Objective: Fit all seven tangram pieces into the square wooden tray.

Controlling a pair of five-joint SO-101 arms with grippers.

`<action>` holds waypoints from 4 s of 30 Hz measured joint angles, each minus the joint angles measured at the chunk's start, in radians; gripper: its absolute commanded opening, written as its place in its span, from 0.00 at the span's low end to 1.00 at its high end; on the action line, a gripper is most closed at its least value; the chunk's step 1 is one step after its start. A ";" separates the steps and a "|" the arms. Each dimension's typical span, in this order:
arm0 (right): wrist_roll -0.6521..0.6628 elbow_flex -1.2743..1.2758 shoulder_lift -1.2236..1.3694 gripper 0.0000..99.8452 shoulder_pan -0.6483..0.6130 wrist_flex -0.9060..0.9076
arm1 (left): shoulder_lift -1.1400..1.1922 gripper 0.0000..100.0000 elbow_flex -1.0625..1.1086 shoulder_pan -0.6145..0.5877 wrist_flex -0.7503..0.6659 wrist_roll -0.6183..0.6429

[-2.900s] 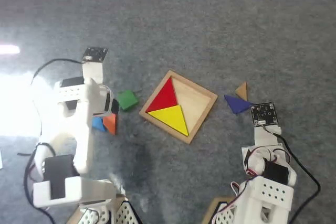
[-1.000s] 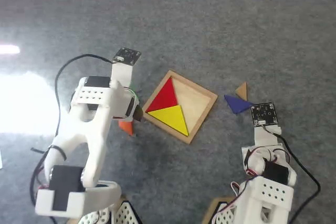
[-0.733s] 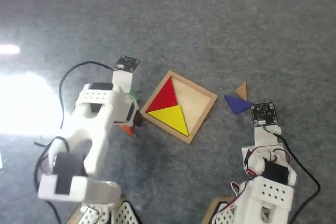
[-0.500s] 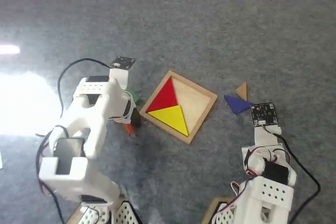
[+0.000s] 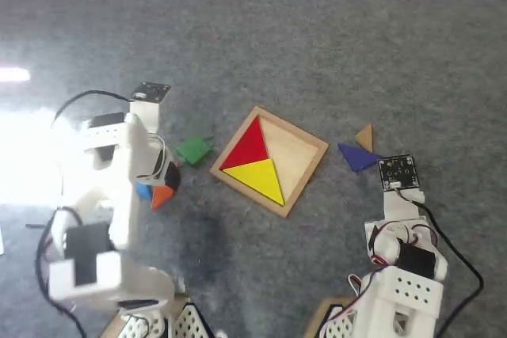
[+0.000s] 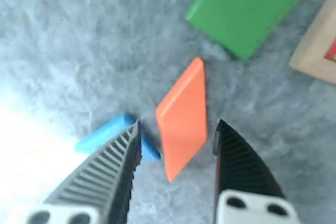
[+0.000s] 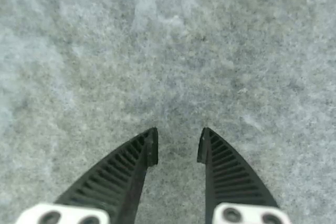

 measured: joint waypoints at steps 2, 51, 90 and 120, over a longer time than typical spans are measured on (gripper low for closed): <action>0.000 0.000 0.000 0.14 0.000 0.000 | -0.057 0.22 0.023 0.006 0.018 -0.003; 0.000 0.000 0.000 0.14 0.000 0.000 | -0.160 0.03 -0.003 0.215 0.057 0.015; 0.000 0.000 0.000 0.14 0.000 0.000 | -0.021 0.18 0.100 0.115 -0.183 0.101; 0.000 0.000 0.000 0.14 0.000 0.000 | 0.206 0.01 -0.132 0.175 0.005 0.087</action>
